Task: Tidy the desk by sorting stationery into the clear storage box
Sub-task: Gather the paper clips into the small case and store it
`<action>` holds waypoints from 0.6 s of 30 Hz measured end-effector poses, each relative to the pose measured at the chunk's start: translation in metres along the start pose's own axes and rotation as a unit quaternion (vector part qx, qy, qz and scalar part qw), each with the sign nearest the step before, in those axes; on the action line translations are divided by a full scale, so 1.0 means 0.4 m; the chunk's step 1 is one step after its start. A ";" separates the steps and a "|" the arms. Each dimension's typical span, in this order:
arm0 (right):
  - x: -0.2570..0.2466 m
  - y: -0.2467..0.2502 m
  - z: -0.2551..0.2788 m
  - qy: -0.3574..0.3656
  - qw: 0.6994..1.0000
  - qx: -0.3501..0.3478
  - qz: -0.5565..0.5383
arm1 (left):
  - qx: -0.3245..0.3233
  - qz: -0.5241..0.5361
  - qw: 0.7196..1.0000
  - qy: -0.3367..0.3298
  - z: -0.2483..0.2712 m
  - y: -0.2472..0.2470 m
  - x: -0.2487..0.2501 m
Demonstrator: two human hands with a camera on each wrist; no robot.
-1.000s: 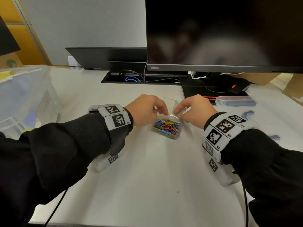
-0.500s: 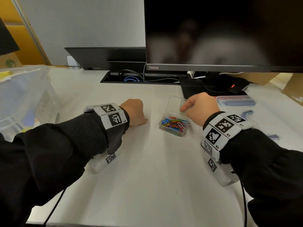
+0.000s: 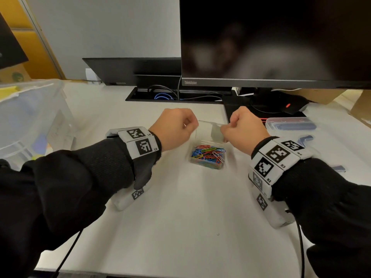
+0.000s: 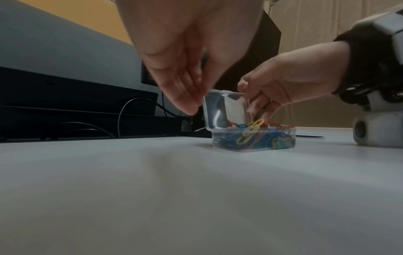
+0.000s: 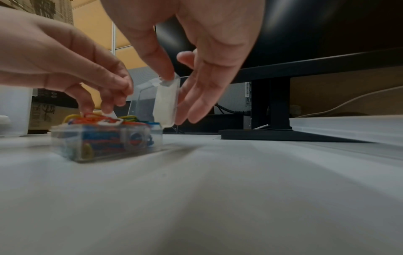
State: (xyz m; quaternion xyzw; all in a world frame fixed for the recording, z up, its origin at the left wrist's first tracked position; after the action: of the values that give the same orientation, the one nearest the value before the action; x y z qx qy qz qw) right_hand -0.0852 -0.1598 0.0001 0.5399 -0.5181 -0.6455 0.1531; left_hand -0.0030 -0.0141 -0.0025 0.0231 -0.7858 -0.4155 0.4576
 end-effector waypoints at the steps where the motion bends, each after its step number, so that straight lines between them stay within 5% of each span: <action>1: -0.003 -0.002 -0.001 -0.003 1.000 -0.002 -0.017 | 0.019 0.010 1.000 0.018 -0.002 0.001 -0.004; 4: -0.012 -0.006 0.000 0.003 0.999 -0.034 -0.040 | -0.012 0.007 0.999 0.051 -0.001 -0.006 -0.003; 10: -0.014 -0.024 0.019 0.067 0.975 -0.211 0.016 | -0.085 0.017 0.992 0.094 0.006 -0.012 0.003; 18: -0.008 -0.018 0.026 0.057 0.959 -0.265 0.079 | -0.193 -0.022 0.976 0.102 0.013 -0.015 -0.002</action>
State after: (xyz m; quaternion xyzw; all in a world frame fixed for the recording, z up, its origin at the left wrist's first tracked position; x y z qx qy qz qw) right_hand -0.0901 -0.1491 -0.0053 0.4733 -0.3601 -0.7138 0.3699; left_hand -0.0085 -0.0143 -0.0084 -0.0065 -0.6391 -0.5647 0.5222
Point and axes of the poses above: each hand's wrist, its own z-axis away from the middle knuckle, its own y-axis out of the back of the hand, x = y × z, the point moved 1 cm from there along -z, towards the middle knuckle, and after that the axes turned 13 degrees about z, right-handed, at the moved point
